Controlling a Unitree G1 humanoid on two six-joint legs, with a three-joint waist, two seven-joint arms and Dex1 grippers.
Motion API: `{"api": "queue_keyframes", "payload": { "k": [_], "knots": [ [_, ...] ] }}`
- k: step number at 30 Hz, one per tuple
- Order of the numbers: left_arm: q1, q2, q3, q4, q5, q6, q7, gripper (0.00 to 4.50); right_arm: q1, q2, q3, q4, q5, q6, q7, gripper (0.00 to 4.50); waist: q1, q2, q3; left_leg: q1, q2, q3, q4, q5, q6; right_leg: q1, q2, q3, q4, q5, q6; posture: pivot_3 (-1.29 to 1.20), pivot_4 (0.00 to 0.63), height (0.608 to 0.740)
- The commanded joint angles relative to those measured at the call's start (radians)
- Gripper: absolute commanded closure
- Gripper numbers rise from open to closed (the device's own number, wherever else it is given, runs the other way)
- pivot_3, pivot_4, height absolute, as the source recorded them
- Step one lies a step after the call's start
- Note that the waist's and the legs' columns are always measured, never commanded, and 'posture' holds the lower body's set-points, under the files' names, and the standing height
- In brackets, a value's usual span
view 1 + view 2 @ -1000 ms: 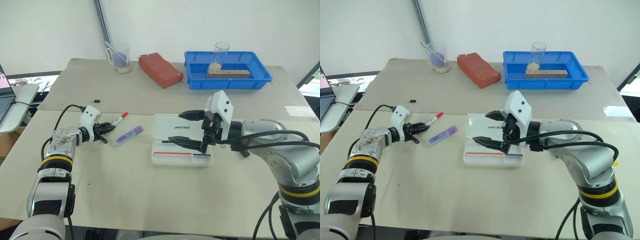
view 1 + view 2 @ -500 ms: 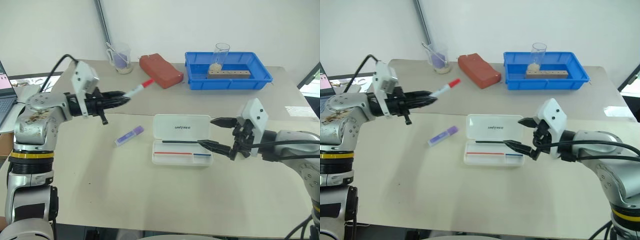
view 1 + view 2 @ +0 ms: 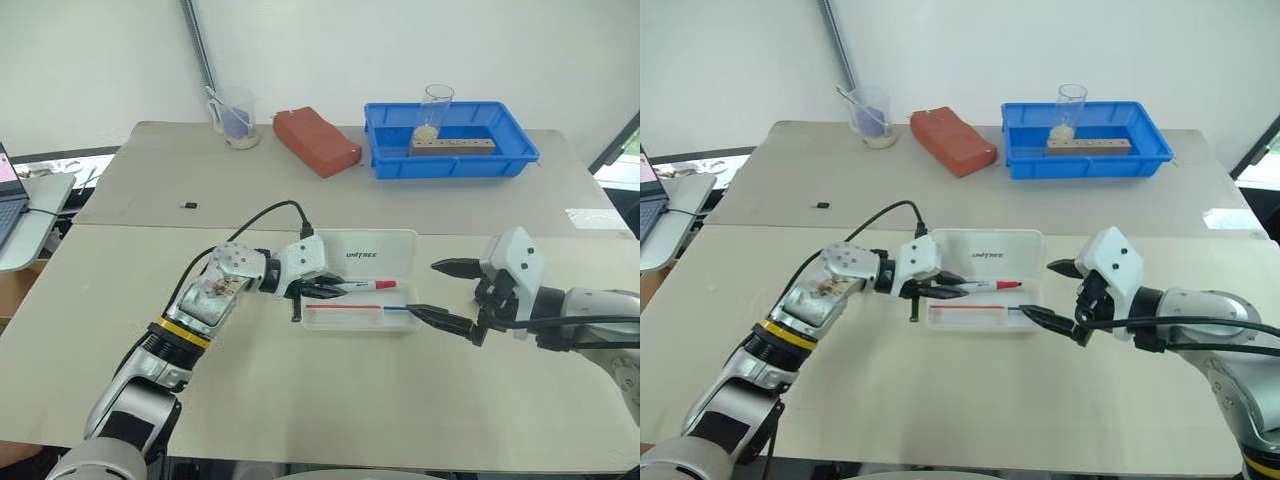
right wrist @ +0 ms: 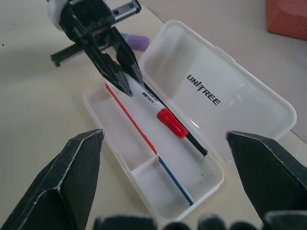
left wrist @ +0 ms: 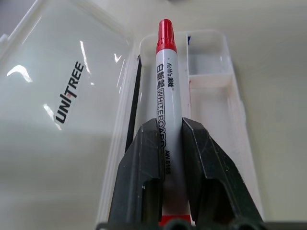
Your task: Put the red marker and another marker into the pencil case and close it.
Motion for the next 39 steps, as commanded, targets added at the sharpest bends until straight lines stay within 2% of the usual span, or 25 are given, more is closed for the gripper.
{"api": "queue_keyframes", "payload": {
  "k": [1,3,5,9,12,13,18,24,27,31,38,39],
  "knots": [
    [-0.025,-0.015,-0.007,0.026,0.029,-0.056,-0.015,4.33,-0.007,0.006,-0.004,-0.042,0.014,-0.004,-0.022,0.00,0.000,0.000,0.000,0.000,0.000,0.000,0.000,0.000,0.000,0.000,0.000,0.000,0.000,0.000,0.000,0.00,0.150,0.740],
    [-0.029,-0.025,-0.007,0.048,0.041,-0.073,-0.012,4.33,-0.012,0.006,0.001,-0.043,0.016,-0.003,-0.028,0.00,0.000,0.000,0.000,0.000,0.000,0.000,0.000,0.000,0.000,0.000,0.000,0.000,0.000,0.000,0.000,0.00,0.150,0.740],
    [-0.029,-0.035,-0.002,0.057,0.050,-0.087,-0.009,3.30,-0.015,0.004,0.004,-0.043,0.018,-0.003,-0.033,0.00,0.000,0.000,0.000,0.000,0.000,0.000,0.000,0.000,0.000,0.000,0.000,0.000,0.000,0.000,0.000,0.00,0.150,0.740],
    [-0.024,-0.048,0.017,0.038,0.043,-0.087,-0.002,1.62,-0.019,0.001,0.007,-0.037,0.023,-0.007,-0.035,0.00,-0.001,0.000,0.000,0.000,0.000,0.000,0.000,0.000,0.000,0.000,0.000,0.000,0.000,0.000,0.000,0.00,0.150,0.740],
    [-0.031,-0.042,0.055,-0.011,0.010,-0.049,-0.001,0.19,-0.027,-0.004,0.015,-0.021,0.018,-0.019,-0.028,0.00,-0.001,0.000,0.000,0.000,0.000,0.000,0.000,0.000,0.000,0.000,0.000,0.000,0.000,0.000,0.000,0.00,0.150,0.740],
    [-0.035,-0.024,0.098,-0.063,-0.034,0.001,-0.004,0.04,-0.041,-0.003,0.026,-0.014,0.017,-0.024,-0.023,0.00,-0.002,0.000,0.000,0.000,0.000,0.000,0.000,0.000,0.000,0.000,0.000,0.000,0.000,0.000,0.000,0.00,0.150,0.740],
    [-0.025,0.045,0.294,-0.198,-0.185,0.195,0.047,0.04,-0.135,0.019,0.085,0.007,0.031,-0.028,-0.006,0.00,-0.009,0.002,-0.001,0.000,0.001,-0.001,0.000,0.000,0.000,0.000,0.001,0.000,0.001,0.000,0.001,0.00,0.150,0.740],
    [0.065,0.157,0.453,-0.070,-0.132,0.187,0.194,0.04,-0.352,0.134,0.207,0.047,0.091,0.019,-0.014,0.00,-0.011,0.004,-0.002,0.002,0.001,-0.004,0.000,0.000,0.000,0.000,0.004,0.002,0.002,0.000,0.001,0.00,0.150,0.740],
    [0.158,0.178,0.447,-0.030,-0.120,0.160,0.194,0.04,-0.402,0.168,0.263,0.064,0.092,0.027,0.001,0.00,-0.004,0.005,-0.003,0.002,0.002,-0.005,-0.002,0.000,0.000,0.000,0.005,0.001,0.002,0.000,0.001,0.00,0.150,0.740],
    [0.238,0.147,0.421,-0.013,-0.137,0.156,0.172,0.04,-0.427,0.180,0.310,0.090,0.073,0.016,0.020,0.00,0.017,0.002,-0.002,0.000,0.001,-0.004,-0.001,0.000,0.000,-0.001,0.002,0.000,0.001,0.000,0.000,0.00,0.150,0.740],
    [0.209,0.116,0.354,0.146,-0.053,0.044,0.171,0.04,-0.430,0.161,0.354,0.122,0.018,-0.013,0.054,0.00,0.019,0.002,-0.003,0.000,0.000,-0.002,0.001,0.000,0.000,0.000,-0.002,-0.002,0.002,-0.001,-0.002,0.00,0.150,0.740],
    [0.204,0.116,0.350,0.161,-0.045,0.027,0.170,0.54,-0.427,0.160,0.353,0.120,0.014,-0.013,0.056,0.00,0.019,0.002,-0.003,0.000,0.000,-0.002,0.000,0.000,0.000,0.000,-0.001,-0.001,0.003,-0.001,-0.002,0.00,0.150,0.740]
  ]
}}
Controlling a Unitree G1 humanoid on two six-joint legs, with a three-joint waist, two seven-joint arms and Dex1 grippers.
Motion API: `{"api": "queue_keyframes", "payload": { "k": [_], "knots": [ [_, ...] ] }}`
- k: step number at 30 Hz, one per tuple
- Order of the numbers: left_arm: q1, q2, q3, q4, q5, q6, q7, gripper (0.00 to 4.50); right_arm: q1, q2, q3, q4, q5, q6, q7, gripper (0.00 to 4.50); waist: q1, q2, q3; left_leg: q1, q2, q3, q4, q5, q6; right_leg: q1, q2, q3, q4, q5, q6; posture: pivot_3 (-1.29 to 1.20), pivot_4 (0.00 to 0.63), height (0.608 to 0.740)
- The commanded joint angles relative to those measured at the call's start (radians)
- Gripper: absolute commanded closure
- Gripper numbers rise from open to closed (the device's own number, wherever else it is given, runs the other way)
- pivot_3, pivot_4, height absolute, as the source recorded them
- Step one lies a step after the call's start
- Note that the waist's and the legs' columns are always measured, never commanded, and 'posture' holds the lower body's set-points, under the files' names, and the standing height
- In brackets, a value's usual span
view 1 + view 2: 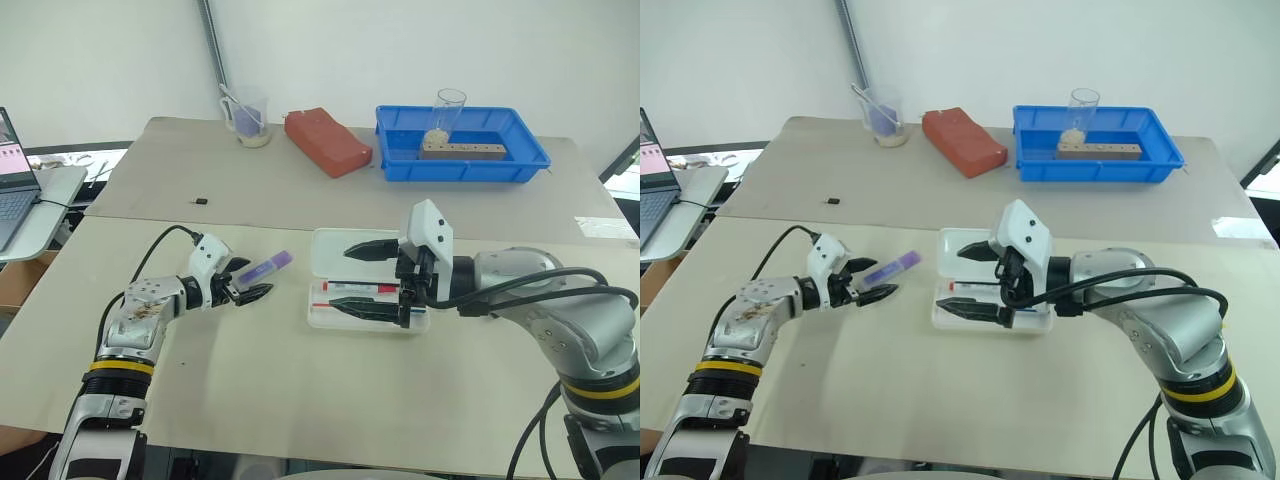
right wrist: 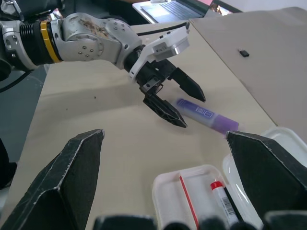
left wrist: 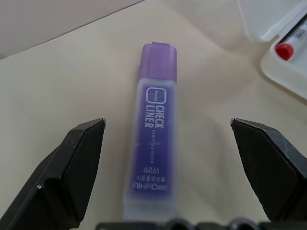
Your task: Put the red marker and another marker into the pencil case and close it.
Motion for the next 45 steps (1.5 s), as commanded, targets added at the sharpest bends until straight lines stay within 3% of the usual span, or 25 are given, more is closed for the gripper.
{"api": "queue_keyframes", "payload": {
  "k": [1,7,12,17,20,23,30,38,45],
  "knots": [
    [-0.032,0.002,-0.017,0.049,0.034,-0.076,-0.006,0.85,-0.007,-0.010,-0.019,-0.020,-0.016,-0.026,0.011,0.00,0.000,0.000,0.000,0.000,0.000,0.000,0.000,0.000,0.000,0.000,0.000,0.000,0.000,0.000,0.000,0.00,0.150,0.740],
    [-0.047,0.009,-0.017,0.066,0.034,-0.081,-0.033,3.52,0.006,-0.008,-0.058,-0.040,-0.002,-0.005,-0.018,0.00,-0.003,0.000,0.000,0.000,0.001,-0.001,-0.001,0.000,0.000,0.000,0.001,0.000,0.000,0.000,0.000,0.00,0.150,0.740],
    [-0.065,0.043,0.048,-0.027,0.000,-0.043,-0.005,3.52,0.064,-0.036,-0.123,-0.079,0.022,0.017,-0.038,0.00,-0.003,0.000,0.000,0.000,0.001,-0.001,-0.001,0.000,0.000,0.000,0.001,0.000,0.000,0.000,0.000,0.00,0.150,0.740],
    [-0.102,0.116,0.085,-0.301,-0.104,0.068,-0.081,3.52,0.225,-0.117,-0.225,-0.113,0.006,0.008,-0.040,0.00,0.002,-0.001,0.000,0.000,0.001,-0.001,-0.001,0.000,0.000,0.000,0.001,0.000,0.000,0.000,0.000,0.00,0.150,0.740],
    [-0.123,0.153,0.043,-0.458,-0.161,0.149,-0.135,3.52,0.304,-0.151,-0.287,-0.124,0.013,0.003,-0.041,0.00,-0.002,0.000,0.000,0.000,0.000,0.000,-0.001,0.000,0.000,0.000,0.001,0.000,-0.001,0.000,0.000,0.00,0.150,0.740],
    [-0.126,0.142,-0.080,-0.580,-0.146,0.183,-0.164,3.52,0.368,-0.181,-0.321,-0.126,0.000,-0.013,-0.027,0.00,-0.005,0.001,-0.001,0.001,0.000,0.000,-0.001,0.000,0.000,0.002,0.001,0.001,-0.001,-0.001,0.001,0.00,0.150,0.740],
    [-0.084,0.049,-0.311,-0.506,0.021,0.054,-0.129,3.52,0.436,-0.177,-0.351,-0.121,-0.022,-0.040,-0.035,0.00,-0.021,0.000,0.000,0.001,0.000,-0.003,-0.001,0.000,0.000,0.001,0.004,0.002,-0.001,-0.001,0.001,0.00,0.150,0.740],
    [-0.118,-0.028,-0.375,-0.357,0.096,-0.055,-0.148,3.52,0.480,-0.164,-0.373,-0.148,-0.015,-0.031,-0.070,0.00,-0.019,-0.001,0.001,0.000,0.000,-0.003,0.000,0.000,0.000,0.002,0.004,0.002,-0.001,-0.001,0.001,0.00,0.150,0.740],
    [-0.092,-0.060,-0.395,-0.336,0.111,-0.092,-0.156,3.52,0.491,-0.160,-0.385,-0.169,-0.002,-0.018,-0.097,0.00,-0.020,-0.001,0.001,0.000,0.000,-0.003,0.000,0.000,0.000,0.002,0.004,0.002,-0.001,-0.001,0.001,0.00,0.150,0.740]
  ]
}}
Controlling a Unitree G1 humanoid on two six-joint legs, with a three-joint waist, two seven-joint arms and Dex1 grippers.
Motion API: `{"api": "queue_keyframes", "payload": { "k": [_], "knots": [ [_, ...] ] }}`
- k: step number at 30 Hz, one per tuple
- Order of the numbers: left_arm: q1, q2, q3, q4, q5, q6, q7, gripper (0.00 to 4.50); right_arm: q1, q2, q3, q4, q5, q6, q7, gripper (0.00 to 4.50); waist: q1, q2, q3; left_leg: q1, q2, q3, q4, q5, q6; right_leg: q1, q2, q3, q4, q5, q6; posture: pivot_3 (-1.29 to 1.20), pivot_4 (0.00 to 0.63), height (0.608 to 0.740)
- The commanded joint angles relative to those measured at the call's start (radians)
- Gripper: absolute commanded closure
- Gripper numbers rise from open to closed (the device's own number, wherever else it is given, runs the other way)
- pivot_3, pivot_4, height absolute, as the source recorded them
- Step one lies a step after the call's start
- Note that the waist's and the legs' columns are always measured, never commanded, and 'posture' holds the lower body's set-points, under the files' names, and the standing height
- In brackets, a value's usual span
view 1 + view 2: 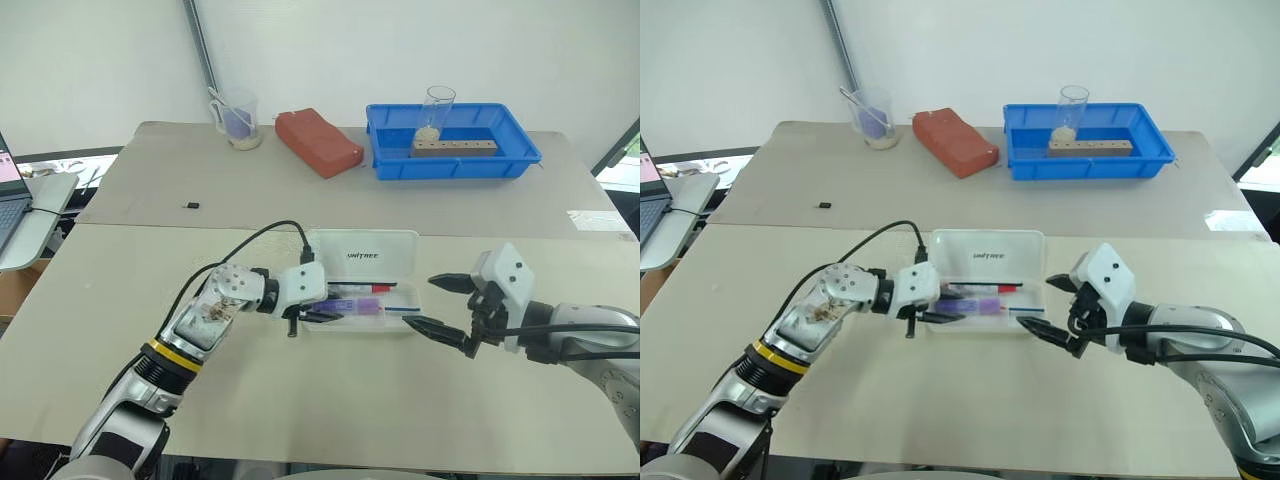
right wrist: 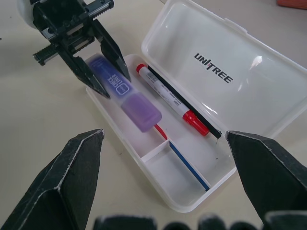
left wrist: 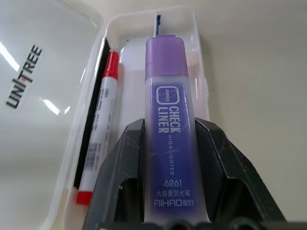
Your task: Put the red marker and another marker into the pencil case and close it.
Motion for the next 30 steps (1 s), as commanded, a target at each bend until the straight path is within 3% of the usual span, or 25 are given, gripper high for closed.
{"api": "queue_keyframes", "payload": {
  "k": [1,5,12,21,26,30],
  "knots": [
    [0.004,-0.011,0.000,-0.004,0.006,-0.024,-0.002,3.52,0.006,0.004,-0.036,-0.038,0.015,-0.006,-0.012,0.00,0.000,0.000,0.000,0.000,0.000,0.000,0.000,0.000,0.000,0.000,0.000,0.000,0.000,0.000,0.000,0.00,0.150,0.740],
    [0.001,-0.020,0.000,0.007,0.015,-0.032,-0.003,3.52,0.009,0.003,-0.039,-0.044,0.022,-0.003,-0.020,0.00,0.000,0.000,0.000,0.000,0.000,0.000,0.000,0.000,0.000,0.000,0.000,0.000,0.000,0.000,0.000,0.00,0.150,0.740],
    [0.022,-0.010,0.012,-0.041,-0.002,-0.010,-0.019,0.19,0.022,-0.009,-0.060,-0.014,0.009,-0.014,-0.010,0.00,0.000,0.000,0.000,0.000,0.000,0.000,0.000,0.000,0.000,0.000,0.000,0.000,0.000,0.000,0.000,0.00,0.150,0.740],
    [0.012,0.117,0.123,-0.262,-0.122,0.103,-0.095,0.08,0.128,-0.059,-0.140,0.230,-0.165,-0.164,0.056,0.00,0.000,0.001,0.000,0.000,0.000,0.000,0.001,0.000,0.000,0.000,0.000,0.000,0.000,0.000,0.000,0.00,0.150,0.740],
    [-0.035,0.064,0.224,-0.330,-0.280,0.100,-0.094,0.08,0.116,-0.069,-0.114,0.431,-0.256,-0.242,0.085,0.00,0.005,0.001,0.000,0.000,0.000,0.000,0.002,0.000,0.000,0.002,0.000,-0.001,0.000,0.000,0.000,0.00,0.150,0.740],
    [-0.028,0.043,0.233,-0.367,-0.318,0.110,-0.081,0.08,0.026,-0.052,-0.046,0.568,-0.308,-0.281,0.096,0.00,-0.003,0.003,-0.001,0.001,0.000,0.000,0.002,0.000,0.001,0.002,0.000,0.000,0.000,0.000,0.000,0.00,0.150,0.740]
  ]
}}
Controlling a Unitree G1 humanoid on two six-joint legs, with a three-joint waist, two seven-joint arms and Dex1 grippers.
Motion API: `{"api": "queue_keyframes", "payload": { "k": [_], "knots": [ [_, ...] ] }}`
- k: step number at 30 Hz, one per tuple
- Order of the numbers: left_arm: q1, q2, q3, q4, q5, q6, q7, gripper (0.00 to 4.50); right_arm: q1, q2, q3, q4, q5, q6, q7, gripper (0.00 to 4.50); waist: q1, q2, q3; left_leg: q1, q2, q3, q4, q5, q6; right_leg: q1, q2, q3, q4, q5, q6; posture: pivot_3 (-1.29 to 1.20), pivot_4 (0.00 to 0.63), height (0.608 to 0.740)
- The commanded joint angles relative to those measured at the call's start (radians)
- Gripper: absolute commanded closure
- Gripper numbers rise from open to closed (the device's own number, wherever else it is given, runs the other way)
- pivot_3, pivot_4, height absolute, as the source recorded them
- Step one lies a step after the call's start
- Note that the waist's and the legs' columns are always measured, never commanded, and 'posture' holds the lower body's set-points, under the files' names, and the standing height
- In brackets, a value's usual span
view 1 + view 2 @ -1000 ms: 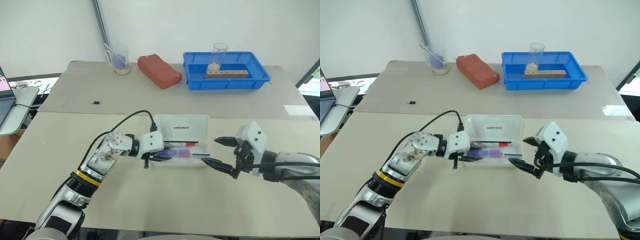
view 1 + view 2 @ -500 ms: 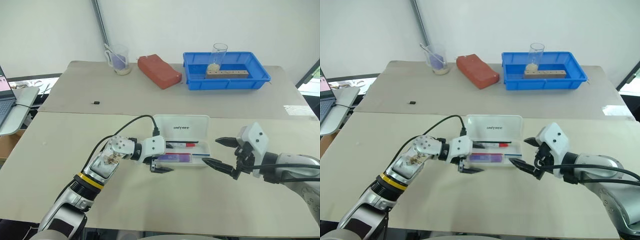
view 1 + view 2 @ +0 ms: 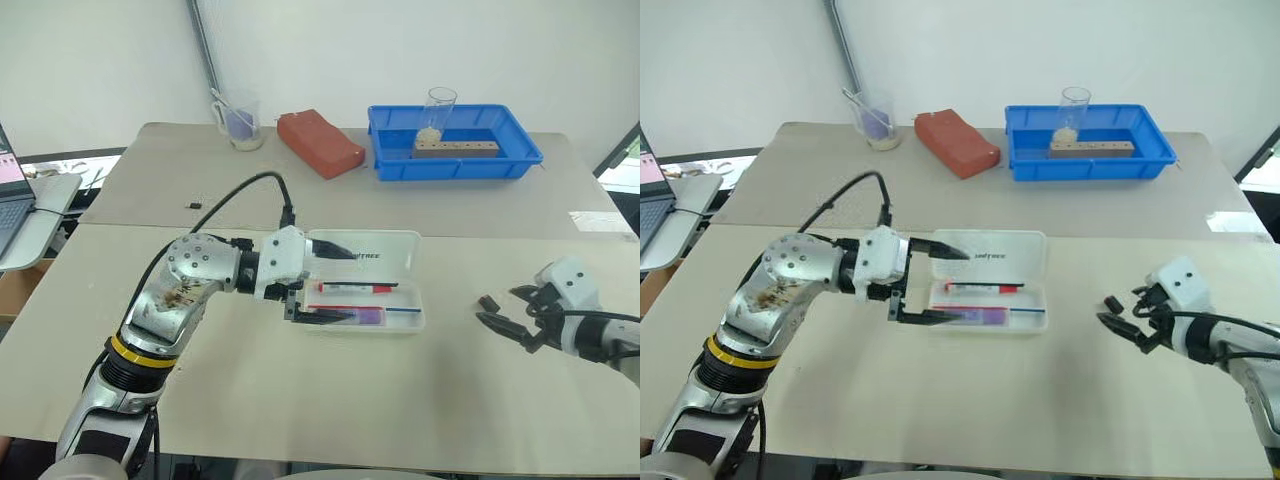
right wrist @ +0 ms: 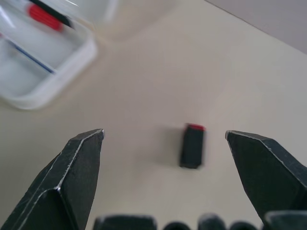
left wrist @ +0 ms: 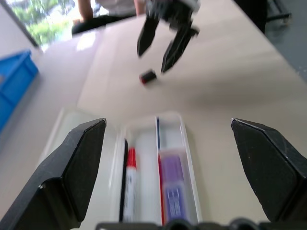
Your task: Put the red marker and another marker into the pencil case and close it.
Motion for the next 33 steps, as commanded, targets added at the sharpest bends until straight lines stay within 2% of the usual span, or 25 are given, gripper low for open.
{"api": "queue_keyframes", "payload": {
  "k": [1,8,12,18,21,25,28,33],
  "knots": [
    [-0.002,-0.009,0.018,-0.048,-0.042,0.003,0.017,0.08,-0.075,0.005,0.047,0.097,-0.053,-0.058,0.013,0.00,-0.005,0.000,0.000,0.000,0.000,0.000,0.000,0.000,0.000,0.000,0.001,0.001,0.000,0.000,0.000,0.00,0.150,0.740],
    [0.018,0.000,0.021,-0.067,-0.039,0.004,0.055,0.08,-0.150,0.034,0.122,0.245,-0.109,-0.097,0.040,0.00,0.002,0.001,0.000,0.000,0.001,-0.001,0.001,0.000,0.000,0.001,0.002,0.002,0.000,0.000,0.000,0.00,0.150,0.740],
    [0.033,0.009,0.020,-0.077,-0.039,0.002,0.067,0.00,-0.164,0.049,0.129,0.252,-0.117,-0.094,0.045,1.16,0.003,0.001,0.000,0.001,0.001,-0.002,0.004,-0.001,0.001,0.005,0.002,0.002,-0.001,0.000,0.001,0.00,0.150,0.740],
    [0.038,0.006,0.013,-0.085,-0.039,-0.004,0.082,0.00,-0.171,0.057,0.119,0.244,-0.119,-0.094,0.047,3.31,0.003,0.001,0.000,0.003,0.000,-0.002,0.006,-0.002,0.003,0.009,0.002,0.001,-0.003,-0.001,0.001,0.00,0.150,0.740],
    [0.035,0.007,0.012,-0.079,-0.041,-0.008,0.078,0.00,-0.166,0.054,0.105,0.186,-0.079,-0.091,0.087,4.21,0.002,0.002,0.000,0.003,0.001,-0.003,0.006,-0.002,0.003,0.010,0.002,0.001,-0.004,-0.001,0.001,0.00,0.150,0.740],
    [0.037,0.023,0.010,-0.068,-0.052,-0.006,0.045,0.00,-0.167,0.019,0.166,-0.016,-0.063,-0.120,0.185,4.22,-0.001,0.005,0.001,0.003,0.001,-0.003,0.006,-0.003,0.004,0.010,0.002,0.001,-0.004,-0.001,0.001,0.00,0.150,0.740],
    [0.045,0.047,-0.002,-0.064,-0.057,-0.002,0.005,0.00,-0.219,0.033,0.220,-0.144,-0.028,-0.071,0.207,4.22,-0.006,0.006,0.001,0.003,0.001,-0.004,0.006,-0.003,0.004,0.010,0.004,0.001,-0.005,-0.001,0.001,0.00,0.150,0.740],
    [0.035,0.068,-0.014,-0.060,-0.041,-0.010,-0.027,0.00,-0.281,0.055,0.338,-0.185,-0.047,-0.063,0.231,4.22,0.004,0.005,0.001,0.002,0.001,-0.005,0.006,-0.003,0.004,0.011,0.004,0.001,-0.007,-0.001,0.001,0.00,0.150,0.740]
  ]
}}
